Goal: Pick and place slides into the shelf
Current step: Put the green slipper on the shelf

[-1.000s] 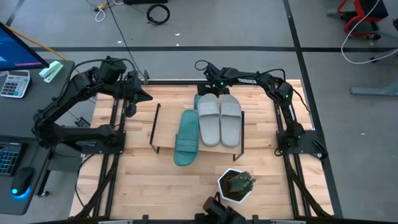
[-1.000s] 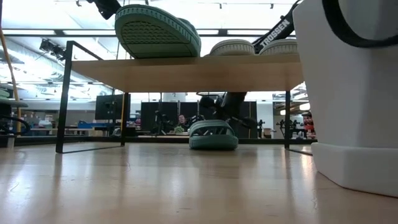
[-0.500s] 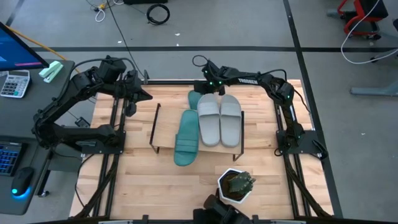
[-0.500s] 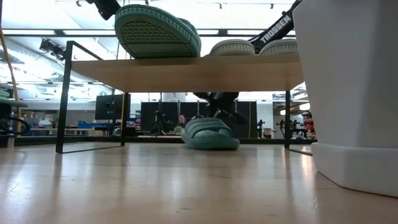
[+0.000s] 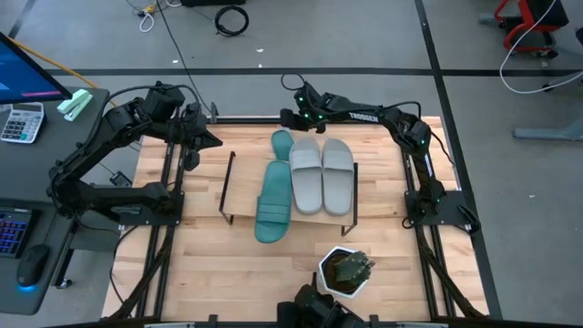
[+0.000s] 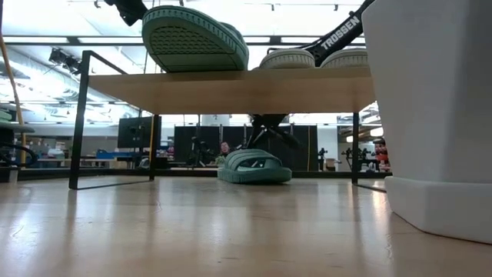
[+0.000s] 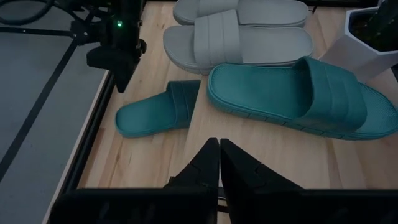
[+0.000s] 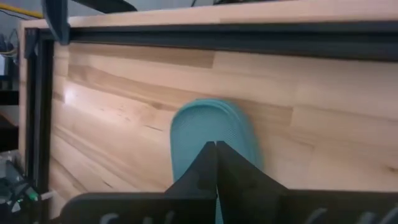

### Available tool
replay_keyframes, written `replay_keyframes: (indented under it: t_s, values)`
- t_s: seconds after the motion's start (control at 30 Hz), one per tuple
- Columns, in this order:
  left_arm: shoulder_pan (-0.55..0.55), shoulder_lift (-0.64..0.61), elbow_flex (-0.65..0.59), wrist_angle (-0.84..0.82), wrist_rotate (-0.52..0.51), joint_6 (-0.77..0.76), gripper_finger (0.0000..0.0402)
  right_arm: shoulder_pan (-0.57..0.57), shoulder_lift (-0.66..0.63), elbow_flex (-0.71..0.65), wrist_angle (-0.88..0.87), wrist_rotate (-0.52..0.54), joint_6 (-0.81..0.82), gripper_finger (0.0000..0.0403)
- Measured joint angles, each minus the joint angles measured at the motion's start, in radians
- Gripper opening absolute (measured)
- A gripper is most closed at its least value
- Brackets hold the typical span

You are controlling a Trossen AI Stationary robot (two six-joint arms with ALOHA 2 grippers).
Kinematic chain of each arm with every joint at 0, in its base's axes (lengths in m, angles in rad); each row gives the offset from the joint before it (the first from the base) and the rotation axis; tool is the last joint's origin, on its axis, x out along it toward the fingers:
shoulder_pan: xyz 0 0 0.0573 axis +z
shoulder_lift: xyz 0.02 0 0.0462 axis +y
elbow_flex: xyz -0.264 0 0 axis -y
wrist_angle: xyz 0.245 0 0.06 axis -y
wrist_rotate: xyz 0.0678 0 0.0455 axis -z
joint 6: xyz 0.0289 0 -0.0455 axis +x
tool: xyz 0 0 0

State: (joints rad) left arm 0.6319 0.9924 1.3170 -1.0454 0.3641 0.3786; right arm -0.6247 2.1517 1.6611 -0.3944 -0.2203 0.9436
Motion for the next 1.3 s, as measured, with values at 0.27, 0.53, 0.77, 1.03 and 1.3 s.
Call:
replay_keyframes:
  t_s: [0.27, 0.53, 0.77, 1.03, 1.3]
  values:
    - [0.0, 0.0, 0.0, 0.0, 0.0, 0.001, 0.0016, 0.002, -0.001, 0.0, 0.002, -0.067, -0.012, 0.0042]
    - [0.0, 0.0, 0.0, 0.001, 0.0, 0.001, 0.0012, 0.031, -0.002, 0.0, -0.001, -0.106, -0.063, 0.0143]
    - [0.0, 0.0, 0.0, 0.001, 0.0, -0.005, 0.0022, 0.029, -0.002, 0.0, -0.045, -0.05, -0.098, 0.0164]
    - [0.0, 0.0, 0.0, 0.001, 0.0, -0.026, 0.0009, 0.027, -0.003, 0.0, -0.077, -0.046, -0.119, 0.016]
    - [0.009, 0.047, 0.0, 0.139, 0.003, -0.122, 0.0031, 0.024, -0.003, 0.0, -0.076, -0.06, -0.126, 0.016]
